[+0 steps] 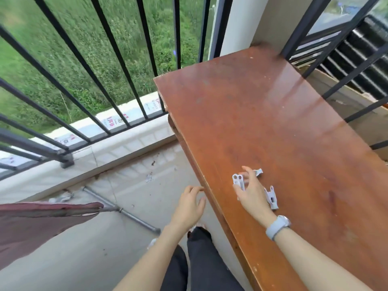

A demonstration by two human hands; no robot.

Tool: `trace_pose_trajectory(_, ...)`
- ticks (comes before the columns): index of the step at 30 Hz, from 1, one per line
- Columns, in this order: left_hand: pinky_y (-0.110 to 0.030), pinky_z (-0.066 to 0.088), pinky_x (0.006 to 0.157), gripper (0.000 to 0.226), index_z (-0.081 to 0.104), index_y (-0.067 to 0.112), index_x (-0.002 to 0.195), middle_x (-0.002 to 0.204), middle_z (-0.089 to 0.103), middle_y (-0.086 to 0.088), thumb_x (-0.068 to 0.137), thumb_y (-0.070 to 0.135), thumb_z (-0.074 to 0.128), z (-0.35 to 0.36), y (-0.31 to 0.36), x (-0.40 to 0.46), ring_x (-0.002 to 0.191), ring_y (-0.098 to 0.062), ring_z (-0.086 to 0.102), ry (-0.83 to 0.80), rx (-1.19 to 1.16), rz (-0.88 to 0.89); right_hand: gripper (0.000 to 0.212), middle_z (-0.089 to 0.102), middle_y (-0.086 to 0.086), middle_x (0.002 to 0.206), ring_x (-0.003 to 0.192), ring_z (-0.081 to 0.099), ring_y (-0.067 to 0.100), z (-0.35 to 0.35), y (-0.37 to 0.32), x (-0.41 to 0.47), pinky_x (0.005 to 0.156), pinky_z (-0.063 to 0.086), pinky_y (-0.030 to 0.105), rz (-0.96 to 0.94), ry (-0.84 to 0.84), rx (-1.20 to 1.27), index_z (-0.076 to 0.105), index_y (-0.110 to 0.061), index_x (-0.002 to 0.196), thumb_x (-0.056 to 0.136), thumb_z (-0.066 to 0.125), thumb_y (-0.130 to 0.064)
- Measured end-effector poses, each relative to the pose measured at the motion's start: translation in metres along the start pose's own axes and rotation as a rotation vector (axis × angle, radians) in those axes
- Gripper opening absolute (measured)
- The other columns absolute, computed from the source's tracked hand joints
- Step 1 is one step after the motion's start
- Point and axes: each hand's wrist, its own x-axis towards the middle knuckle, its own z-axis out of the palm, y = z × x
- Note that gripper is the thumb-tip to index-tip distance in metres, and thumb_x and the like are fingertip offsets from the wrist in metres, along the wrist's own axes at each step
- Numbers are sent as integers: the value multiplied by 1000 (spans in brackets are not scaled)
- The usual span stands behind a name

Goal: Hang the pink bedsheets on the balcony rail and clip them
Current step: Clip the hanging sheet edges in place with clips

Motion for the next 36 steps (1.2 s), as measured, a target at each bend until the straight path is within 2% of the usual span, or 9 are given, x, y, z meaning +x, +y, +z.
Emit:
trace_pose_trajectory(6, -30, 41, 88, 27, 54, 15, 117, 118, 54, -3, 90, 14, 50, -72, -48, -48, 108, -19, 53, 425, -137, -136, 40, 45, 4, 104, 90, 51, 12, 73, -87, -16, 79, 37, 5, -116, -159, 150, 54, -9, 120, 81, 63, -7)
trace_pose_trajectory(9, -30, 44, 84, 25, 56, 10, 114, 112, 55, -5, 90, 10, 49, -116, -84, -85, 99, -17, 55, 668, -253, -252, 26, 45, 1, 97, 90, 51, 15, 125, -130, -26, 88, 43, 21, -211, -298, 180, 61, -12, 107, 81, 64, -9)
trace_pose_trajectory(13, -20, 35, 80, 26, 55, 6, 114, 105, 49, -5, 88, 8, 51, -166, -132, -125, 90, -18, 53, 964, -282, -401, 18, 39, -8, 86, 81, 47, 12, 193, -188, -39, 66, 34, 12, -307, -449, 155, 60, -18, 96, 80, 58, -9)
trace_pose_trajectory(18, -20, 36, 76, 31, 47, 8, 118, 105, 51, -4, 88, 10, 53, -221, -163, -145, 89, -20, 53, 1253, -457, -570, 17, 48, 6, 92, 61, 41, 12, 254, -253, -39, 43, 35, 6, -396, -636, 204, 51, -15, 90, 81, 47, -2)
trace_pose_trajectory(21, -11, 29, 75, 41, 44, 3, 121, 118, 50, -11, 84, 14, 60, -247, -173, -136, 101, -20, 49, 1359, -489, -596, 21, 50, -8, 82, 61, 44, 6, 288, -291, -35, 54, 39, 17, -596, -758, 100, 52, -19, 107, 88, 49, -12)
trace_pose_trajectory(24, -28, 38, 92, 49, 49, -1, 110, 114, 51, -14, 74, 23, 71, -271, -181, -120, 107, -27, 49, 1476, -533, -633, 35, 57, 0, 114, 101, 51, 17, 321, -322, -32, 82, 37, 25, -900, -820, -145, 49, -19, 123, 89, 54, -24)
trace_pose_trajectory(26, -28, 39, 86, 42, 53, -5, 100, 105, 54, -18, 73, 21, 71, -278, -182, -114, 99, -28, 51, 1573, -519, -684, 39, 54, 3, 124, 114, 47, 19, 340, -334, -28, 91, 37, 29, -981, -867, -257, 49, -23, 125, 87, 57, -29)
trace_pose_trajectory(30, -28, 31, 69, 14, 55, -3, 78, 84, 61, -21, 83, 10, 58, -273, -183, -115, 81, -32, 54, 1645, -375, -759, 36, 52, 4, 113, 104, 52, 25, 368, -341, -23, 83, 45, 37, -1026, -929, -428, 50, -29, 120, 85, 56, -40)
trace_pose_trajectory(36, -23, 31, 59, 19, 60, 4, 68, 67, 58, -7, 84, 15, 61, -262, -179, -119, 63, -19, 46, 1580, -444, -751, 16, 47, 10, 87, 82, 52, 32, 374, -343, -23, 59, 31, 32, -1070, -871, -325, 58, -10, 83, 89, 50, -22)
